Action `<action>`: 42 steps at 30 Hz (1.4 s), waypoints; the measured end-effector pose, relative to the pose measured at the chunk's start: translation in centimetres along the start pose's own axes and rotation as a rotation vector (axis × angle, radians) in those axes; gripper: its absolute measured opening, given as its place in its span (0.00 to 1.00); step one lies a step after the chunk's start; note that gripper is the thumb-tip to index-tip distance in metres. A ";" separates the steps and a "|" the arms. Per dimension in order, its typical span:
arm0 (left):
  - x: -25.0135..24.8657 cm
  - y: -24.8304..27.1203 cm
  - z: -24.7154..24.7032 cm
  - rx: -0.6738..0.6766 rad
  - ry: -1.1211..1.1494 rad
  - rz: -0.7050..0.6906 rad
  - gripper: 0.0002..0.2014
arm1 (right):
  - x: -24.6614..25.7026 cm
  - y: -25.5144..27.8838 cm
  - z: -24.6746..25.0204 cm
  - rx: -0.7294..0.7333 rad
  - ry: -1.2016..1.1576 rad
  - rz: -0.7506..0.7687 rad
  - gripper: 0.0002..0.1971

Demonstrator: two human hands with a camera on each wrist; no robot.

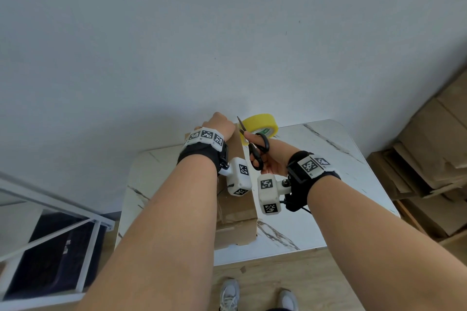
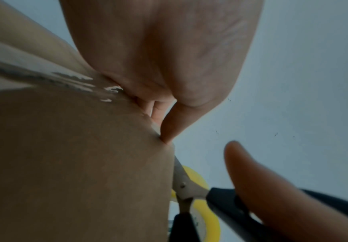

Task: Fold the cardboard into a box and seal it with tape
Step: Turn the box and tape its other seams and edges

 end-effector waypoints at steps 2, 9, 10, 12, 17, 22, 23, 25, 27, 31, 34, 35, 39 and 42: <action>-0.3 0.2 0.2 0.014 0.010 -0.027 0.24 | -0.1 -0.2 0.1 0.008 -0.041 0.005 0.26; -3.2 -0.1 1.1 0.044 -0.009 -0.265 0.30 | 0.0 -0.2 0.5 0.058 -0.089 0.048 0.23; -3.6 -0.2 1.0 0.065 -0.024 -0.274 0.30 | 0.0 -0.2 0.6 0.063 -0.092 0.051 0.22; -4.1 -0.2 0.8 0.099 -0.053 -0.293 0.27 | 0.0 -0.3 0.8 0.070 -0.098 0.054 0.21; -4.7 -0.6 -0.3 0.194 -0.165 -0.318 0.24 | 0.0 -0.6 1.1 0.088 -0.091 0.065 0.18; -4.6 -1.4 -0.7 0.162 -0.182 -0.298 0.32 | -0.1 -1.1 1.1 0.123 -0.089 0.066 0.18; -4.5 -1.5 -0.7 0.158 -0.174 -0.299 0.31 | -0.2 -1.2 1.0 0.136 -0.084 0.062 0.18; -4.4 -1.8 -0.8 0.147 -0.163 -0.305 0.30 | -0.3 -1.5 0.9 0.153 -0.096 0.055 0.18; -4.3 -1.8 -0.7 0.123 -0.203 -0.319 0.30 | -0.3 -1.6 0.8 0.158 -0.103 0.056 0.17; -4.3 -1.7 -0.6 0.071 -0.287 -0.349 0.30 | -0.4 -1.8 0.8 0.141 -0.080 0.055 0.18; -4.0 -1.8 -0.6 0.071 -0.274 -0.333 0.30 | -0.3 -1.7 0.7 0.121 -0.014 0.069 0.20; -3.9 -1.8 -0.6 0.072 -0.263 -0.328 0.30 | -0.3 -1.6 0.7 0.119 0.002 0.070 0.21; -3.6 -1.8 -0.8 0.072 -0.249 -0.336 0.31 | -0.1 -1.3 0.8 0.102 0.027 0.089 0.23; -3.2 -1.9 -0.8 0.053 -0.200 -0.331 0.31 | -0.4 -1.0 1.4 0.067 0.059 0.074 0.23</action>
Point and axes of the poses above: each hand's wrist, its own y-axis away from the middle knuckle, its own z-axis out of the back of the hand, x = y × z, the point moved 4 cm from there along -y, towards the middle knuckle, and after that the axes turned 4 degrees about z, right-handed, at the moved point
